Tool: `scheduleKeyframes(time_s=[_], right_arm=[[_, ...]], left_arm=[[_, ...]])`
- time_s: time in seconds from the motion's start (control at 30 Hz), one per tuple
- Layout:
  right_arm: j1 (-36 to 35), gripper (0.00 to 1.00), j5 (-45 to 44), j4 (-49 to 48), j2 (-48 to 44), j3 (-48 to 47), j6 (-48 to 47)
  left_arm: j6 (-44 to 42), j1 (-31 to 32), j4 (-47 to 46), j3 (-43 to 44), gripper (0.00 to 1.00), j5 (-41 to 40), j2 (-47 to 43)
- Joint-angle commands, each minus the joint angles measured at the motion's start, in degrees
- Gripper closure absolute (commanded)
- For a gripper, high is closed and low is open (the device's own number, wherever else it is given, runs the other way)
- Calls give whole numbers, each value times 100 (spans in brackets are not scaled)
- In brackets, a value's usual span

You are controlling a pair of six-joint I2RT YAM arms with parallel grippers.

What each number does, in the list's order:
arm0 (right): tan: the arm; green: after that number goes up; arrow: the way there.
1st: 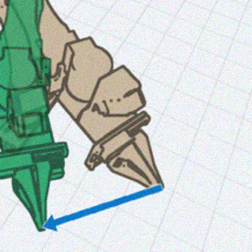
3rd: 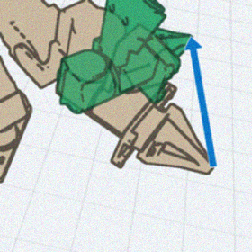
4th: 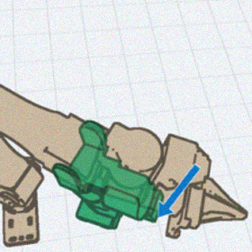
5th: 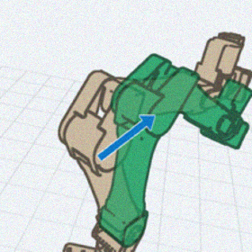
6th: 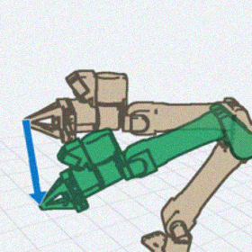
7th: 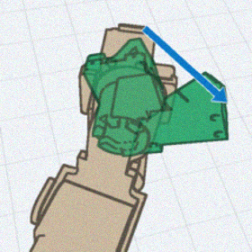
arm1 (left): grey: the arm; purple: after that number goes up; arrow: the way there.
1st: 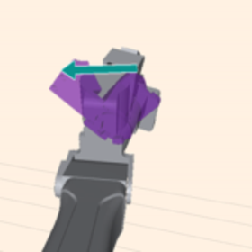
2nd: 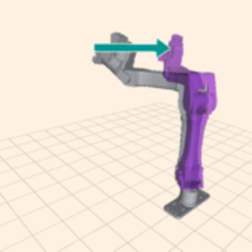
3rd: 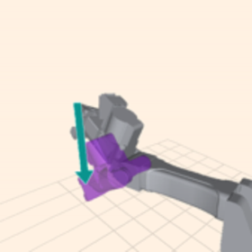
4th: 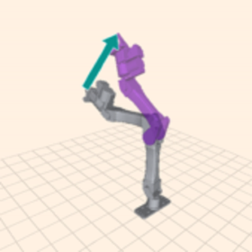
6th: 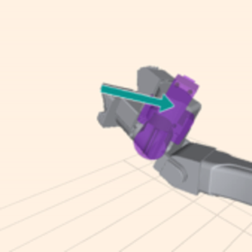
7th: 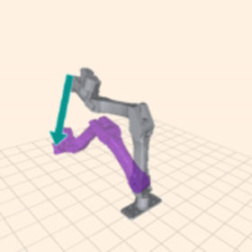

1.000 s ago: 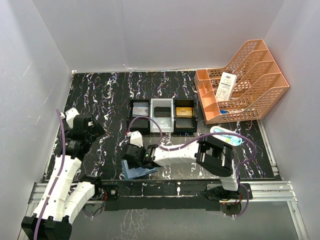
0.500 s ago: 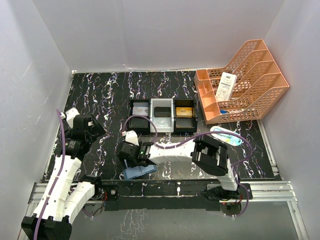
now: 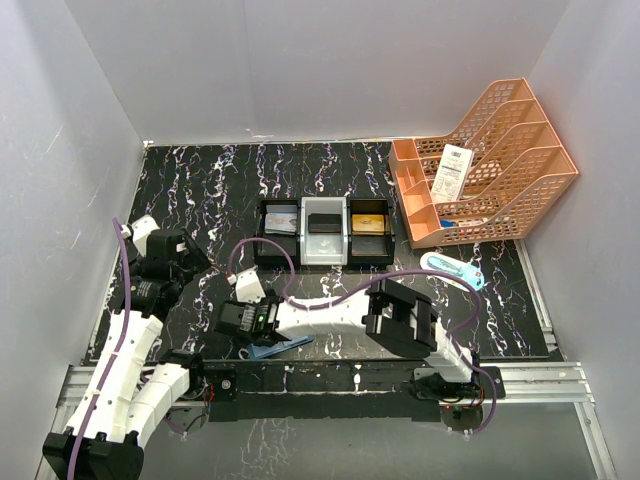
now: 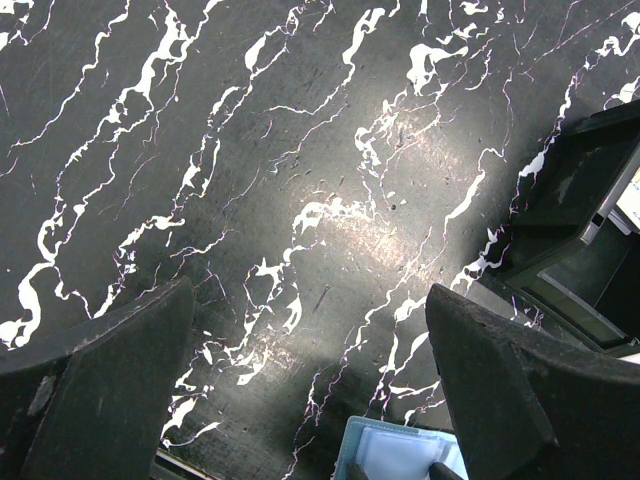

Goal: Take the credit cards out of the card holder

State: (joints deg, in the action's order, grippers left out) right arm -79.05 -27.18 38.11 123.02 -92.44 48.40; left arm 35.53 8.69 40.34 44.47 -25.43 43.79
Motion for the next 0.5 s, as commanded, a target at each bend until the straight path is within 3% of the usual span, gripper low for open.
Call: scheduleKeyframes(time_s=[0.0,0.17,0.47], right_arm=[[-70,38,-164,560,477,-13,160],[-77,52,-257,561,458,24,187],[342,71,1080,-1494,-746,1619,165]], left_arm=[[-57,-43,-23,165,1,-66,-19],[-58,-43,-23,167,1,-61,-5],[-62,-45,-30,159,1,-30,-2]])
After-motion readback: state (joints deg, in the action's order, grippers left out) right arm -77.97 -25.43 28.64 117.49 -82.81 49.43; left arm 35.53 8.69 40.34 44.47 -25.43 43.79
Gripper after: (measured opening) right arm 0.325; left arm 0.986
